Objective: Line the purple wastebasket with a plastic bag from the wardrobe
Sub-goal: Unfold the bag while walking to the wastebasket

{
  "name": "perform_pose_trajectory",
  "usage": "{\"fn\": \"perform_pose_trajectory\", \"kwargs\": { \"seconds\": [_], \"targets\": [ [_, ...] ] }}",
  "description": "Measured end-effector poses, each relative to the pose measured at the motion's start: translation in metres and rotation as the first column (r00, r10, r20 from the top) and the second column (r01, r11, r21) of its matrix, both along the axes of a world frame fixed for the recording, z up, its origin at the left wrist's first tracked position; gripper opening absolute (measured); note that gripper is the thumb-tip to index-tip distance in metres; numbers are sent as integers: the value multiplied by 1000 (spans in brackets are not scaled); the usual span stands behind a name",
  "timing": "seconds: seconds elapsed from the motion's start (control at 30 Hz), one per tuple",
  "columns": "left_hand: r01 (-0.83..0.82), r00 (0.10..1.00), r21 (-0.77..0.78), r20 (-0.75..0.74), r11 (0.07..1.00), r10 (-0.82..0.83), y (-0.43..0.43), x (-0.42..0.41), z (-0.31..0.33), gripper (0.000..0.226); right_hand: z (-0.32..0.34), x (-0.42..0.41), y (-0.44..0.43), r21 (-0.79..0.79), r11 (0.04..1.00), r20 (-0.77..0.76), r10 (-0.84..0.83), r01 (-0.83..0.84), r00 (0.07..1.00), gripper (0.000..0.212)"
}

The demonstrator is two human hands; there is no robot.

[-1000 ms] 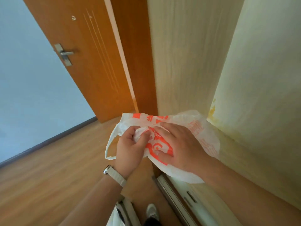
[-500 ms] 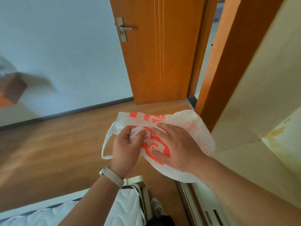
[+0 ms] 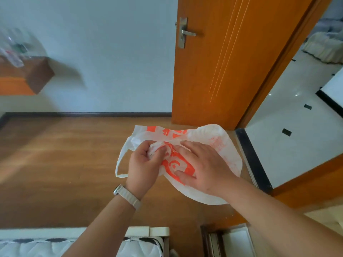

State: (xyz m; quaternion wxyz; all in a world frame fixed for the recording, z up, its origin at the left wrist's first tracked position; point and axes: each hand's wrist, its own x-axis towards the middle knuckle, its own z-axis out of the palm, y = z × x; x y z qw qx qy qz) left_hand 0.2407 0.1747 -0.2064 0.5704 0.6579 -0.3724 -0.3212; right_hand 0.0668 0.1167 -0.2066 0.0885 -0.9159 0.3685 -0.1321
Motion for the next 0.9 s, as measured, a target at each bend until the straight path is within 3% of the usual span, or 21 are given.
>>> {"fn": "perform_pose_trajectory", "kwargs": {
  "seconds": [0.43, 0.63, 0.9],
  "targets": [
    [-355, 934, -25, -58, 934, 353, 32, 96, 17, 6, 19, 141, -36, -80, 910, 45, 411, -407, 910, 60],
    [-517, 850, -9, -123, 856, 512, 26, 126, 19, 15, 11, 207, -65, -20, 799, 83, 600, -601, 796, 58],
    [-710, 698, 77, -57, 700, 714, -58, 162, 25, 15, -4, 281, -162, 48, 642, 150, 753, -765, 641, 56]
  ]
}}
